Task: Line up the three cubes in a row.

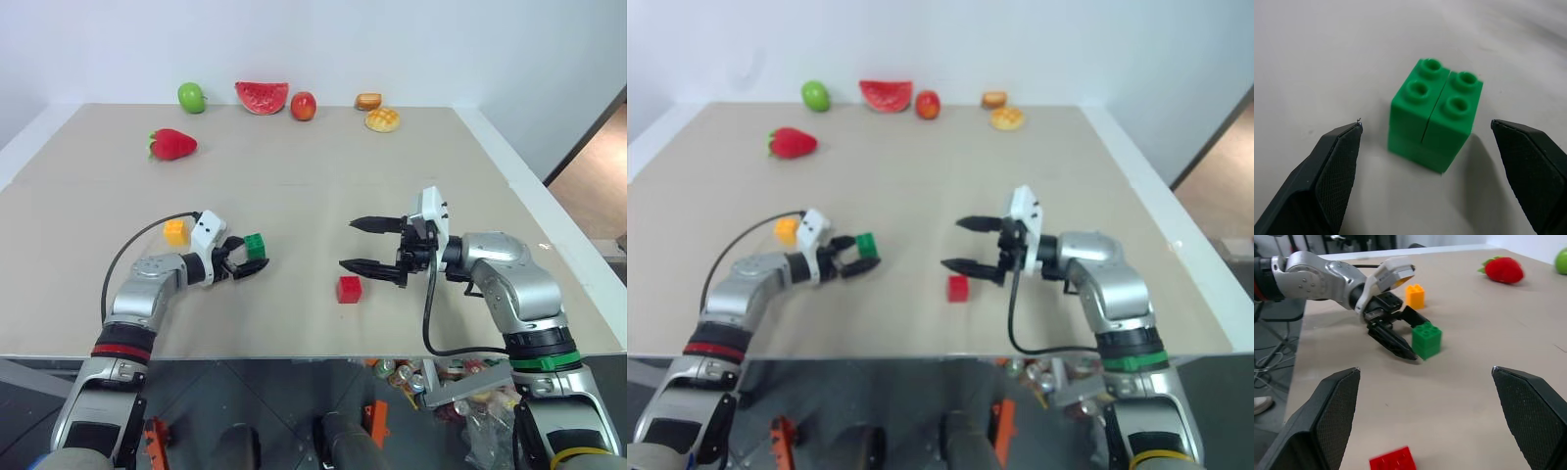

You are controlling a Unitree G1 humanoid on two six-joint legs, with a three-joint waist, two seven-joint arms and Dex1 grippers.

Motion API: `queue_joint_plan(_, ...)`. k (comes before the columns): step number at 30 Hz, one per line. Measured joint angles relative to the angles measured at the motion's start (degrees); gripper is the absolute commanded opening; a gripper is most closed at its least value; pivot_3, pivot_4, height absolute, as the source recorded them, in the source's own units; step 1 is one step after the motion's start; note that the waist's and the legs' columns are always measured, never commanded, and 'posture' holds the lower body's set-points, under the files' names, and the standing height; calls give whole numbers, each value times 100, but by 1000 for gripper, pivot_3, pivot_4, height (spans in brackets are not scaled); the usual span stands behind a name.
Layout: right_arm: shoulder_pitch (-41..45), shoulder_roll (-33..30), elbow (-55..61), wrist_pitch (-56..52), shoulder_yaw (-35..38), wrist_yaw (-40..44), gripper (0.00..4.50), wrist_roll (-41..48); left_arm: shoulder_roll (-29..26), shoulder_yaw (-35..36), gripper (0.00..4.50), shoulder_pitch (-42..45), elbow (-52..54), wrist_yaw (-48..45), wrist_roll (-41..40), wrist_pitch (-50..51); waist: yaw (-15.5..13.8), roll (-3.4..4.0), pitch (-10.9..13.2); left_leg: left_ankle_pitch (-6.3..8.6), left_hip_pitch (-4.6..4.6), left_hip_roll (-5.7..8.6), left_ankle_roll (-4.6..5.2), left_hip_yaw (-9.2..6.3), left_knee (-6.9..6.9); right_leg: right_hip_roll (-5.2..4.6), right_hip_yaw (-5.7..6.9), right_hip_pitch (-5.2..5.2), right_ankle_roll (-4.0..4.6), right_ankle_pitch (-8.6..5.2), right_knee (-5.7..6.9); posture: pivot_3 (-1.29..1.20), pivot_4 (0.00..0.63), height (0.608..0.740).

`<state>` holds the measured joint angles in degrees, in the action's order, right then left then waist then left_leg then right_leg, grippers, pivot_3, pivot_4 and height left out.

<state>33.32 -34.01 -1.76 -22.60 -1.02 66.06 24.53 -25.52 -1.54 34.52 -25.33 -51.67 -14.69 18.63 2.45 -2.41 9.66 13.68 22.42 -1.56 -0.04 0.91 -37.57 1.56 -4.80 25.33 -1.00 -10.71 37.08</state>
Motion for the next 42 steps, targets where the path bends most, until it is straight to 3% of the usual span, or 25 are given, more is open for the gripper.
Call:
queue_joint_plan(9, -143, -56, 4, 11, 146, -118, 4484, 13, 21, 0, 4356, 139, -224, -174, 62, -79, 14, 0, 0, 0, -1, 0, 0, -4, 0, 2, 2, -1, 0, 0, 0, 0, 150, 740)
queue_joint_plan(12, -143, -55, 4, 30, 145, -130, 4500, 12, 19, 0, 3587, 138, -224, -266, 68, -89, 14, 0, 0, 0, 0, 0, 0, -5, 0, 2, 3, -1, 0, -1, 0, 0, 150, 740)
queue_joint_plan(18, -135, -55, -9, 75, 138, -132, 4500, 0, -28, 2, 1453, 138, -231, -383, 69, -88, 14, 0, 0, 0, 0, -1, 0, -5, 0, 3, 3, 0, 0, 0, 0, 0, 150, 740)
queue_joint_plan(19, -126, -53, -26, 82, 134, -132, 4500, -1, -38, 9, 1291, 138, -231, -391, 68, -87, 14, 0, 0, 0, 0, -1, 0, -5, 0, 3, 3, 0, 0, 0, 0, 0, 150, 740)
queue_joint_plan(33, -71, -41, -193, 189, 83, -14, 4500, -12, -333, -265, 1298, 23, 299, -1012, 143, -330, 15, 0, 0, 0, 0, -2, 0, -3, 1, 2, 1, 0, 0, -2, 0, 0, 150, 740)
queue_joint_plan(37, -189, -484, -146, 131, 83, 377, 4500, 16, -543, -806, 1298, -201, 574, -1755, 368, -974, 14, 0, 0, 2, 1, -1, -1, -3, 2, 2, 2, 0, 5, -9, 0, 0, 150, 740)
queue_joint_plan(42, -425, -895, -328, 159, 99, 715, 4500, -10, -439, -997, 1298, -136, 421, -2090, 484, -1400, 12, 0, 1, 2, -2, 0, 0, -2, 1, 2, 2, -2, 9, -11, 0, 0, 150, 740)
